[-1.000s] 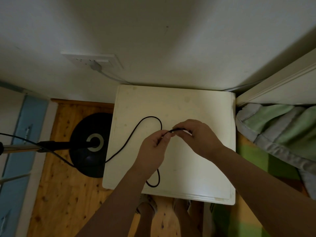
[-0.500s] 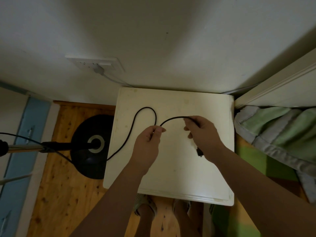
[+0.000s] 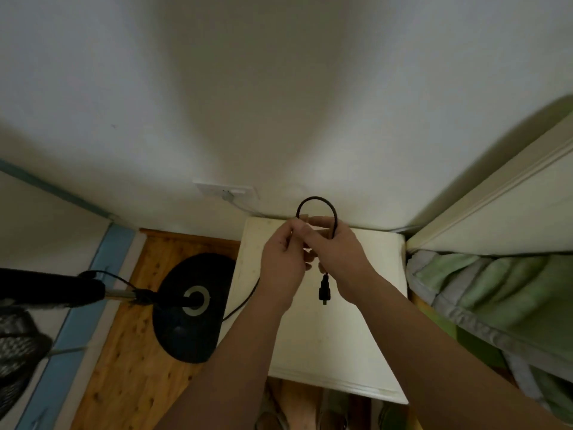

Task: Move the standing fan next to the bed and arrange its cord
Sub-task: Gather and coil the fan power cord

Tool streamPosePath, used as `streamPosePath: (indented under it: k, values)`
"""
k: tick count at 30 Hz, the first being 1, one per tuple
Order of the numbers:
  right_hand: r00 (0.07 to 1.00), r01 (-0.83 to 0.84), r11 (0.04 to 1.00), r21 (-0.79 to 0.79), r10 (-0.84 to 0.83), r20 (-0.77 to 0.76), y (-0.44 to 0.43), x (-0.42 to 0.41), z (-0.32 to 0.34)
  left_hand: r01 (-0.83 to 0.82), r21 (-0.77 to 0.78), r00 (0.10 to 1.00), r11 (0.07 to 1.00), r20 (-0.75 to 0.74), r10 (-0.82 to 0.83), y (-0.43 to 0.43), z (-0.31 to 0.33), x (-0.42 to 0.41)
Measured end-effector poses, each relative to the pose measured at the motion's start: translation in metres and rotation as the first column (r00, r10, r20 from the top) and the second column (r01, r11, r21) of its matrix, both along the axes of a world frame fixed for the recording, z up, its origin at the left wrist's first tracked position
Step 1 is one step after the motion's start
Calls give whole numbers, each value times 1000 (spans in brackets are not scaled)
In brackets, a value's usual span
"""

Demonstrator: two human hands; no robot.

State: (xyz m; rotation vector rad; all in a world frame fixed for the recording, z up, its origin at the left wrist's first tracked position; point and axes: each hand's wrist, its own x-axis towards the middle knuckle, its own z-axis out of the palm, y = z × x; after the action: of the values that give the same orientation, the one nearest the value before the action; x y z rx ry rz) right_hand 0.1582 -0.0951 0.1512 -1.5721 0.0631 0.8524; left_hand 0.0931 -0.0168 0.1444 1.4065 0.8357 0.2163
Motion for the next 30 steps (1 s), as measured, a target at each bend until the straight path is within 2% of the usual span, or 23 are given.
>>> streamPosePath:
  k: [7,13,15,19,22,30]
  values:
    - [998,34,992,122,-41,56,3,-6,100,188,85,976,978,91,-196,3,94,-3]
    - [989,-4,993,122,-14,146,-10,-29,170,289,193,939,938,135,-317,8,154,-29]
    - [989,1,991,134,-20,145,-14,-39,191,279,186,936,942,168,-310,7,173,-39]
    - [996,68,976,206,-78,39,-13,-53,229,244,187,939,952,198,-280,5,203,-60]
    - [990,116,967,226,-130,49,-11,-52,250,253,203,930,946,218,-295,6,215,-81]
    - [983,140,818,558,-183,21,-7,-42,304,196,285,946,938,196,-257,25,225,-121]
